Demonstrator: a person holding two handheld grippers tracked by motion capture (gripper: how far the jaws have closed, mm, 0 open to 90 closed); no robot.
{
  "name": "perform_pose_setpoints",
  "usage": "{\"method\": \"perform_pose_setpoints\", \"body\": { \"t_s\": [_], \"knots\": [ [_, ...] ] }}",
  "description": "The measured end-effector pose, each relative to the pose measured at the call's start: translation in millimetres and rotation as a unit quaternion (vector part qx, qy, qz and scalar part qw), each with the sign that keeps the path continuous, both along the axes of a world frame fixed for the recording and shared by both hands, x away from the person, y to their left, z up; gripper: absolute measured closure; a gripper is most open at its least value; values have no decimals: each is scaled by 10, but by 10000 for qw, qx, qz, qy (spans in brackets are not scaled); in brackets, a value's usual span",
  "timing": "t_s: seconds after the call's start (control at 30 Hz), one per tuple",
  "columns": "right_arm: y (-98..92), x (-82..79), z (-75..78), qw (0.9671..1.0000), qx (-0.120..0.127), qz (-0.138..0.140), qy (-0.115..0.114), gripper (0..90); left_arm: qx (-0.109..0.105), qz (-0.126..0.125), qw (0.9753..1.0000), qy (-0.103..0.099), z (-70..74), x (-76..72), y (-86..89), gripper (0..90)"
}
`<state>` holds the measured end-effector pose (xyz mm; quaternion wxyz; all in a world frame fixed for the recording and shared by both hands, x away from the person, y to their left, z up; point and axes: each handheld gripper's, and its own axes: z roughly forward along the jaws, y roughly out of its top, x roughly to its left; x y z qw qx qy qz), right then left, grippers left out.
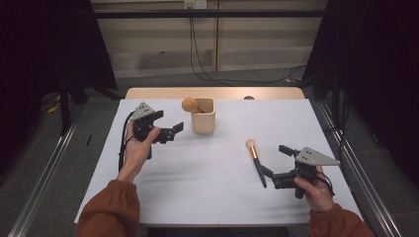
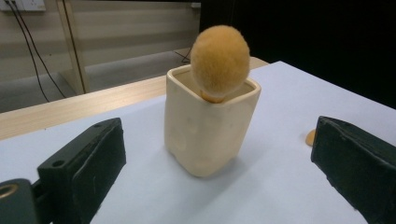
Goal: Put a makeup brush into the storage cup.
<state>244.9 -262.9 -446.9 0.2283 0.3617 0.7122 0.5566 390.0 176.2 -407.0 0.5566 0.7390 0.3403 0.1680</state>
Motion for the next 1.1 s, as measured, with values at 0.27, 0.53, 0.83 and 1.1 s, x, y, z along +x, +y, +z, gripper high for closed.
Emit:
{"method": "perform_pose_setpoints", "body": {
  "t_s": [0.27,0.53,0.83,1.1],
  "knots": [
    [-8,-3,2,10000,3,-25,-5,0,34,-69,10000,-33,-28,-158,20,31],
    [-10,-6,2,10000,-15,-41,-7,0,113,-83,9998,-102,-81,-309,113,29],
    [-26,18,10,9999,-27,-149,-32,0,111,18,9997,-202,-83,-482,254,29],
    [-32,17,7,9998,-19,-201,-27,0,207,179,9993,-254,-159,-652,324,30]
  ]
}}
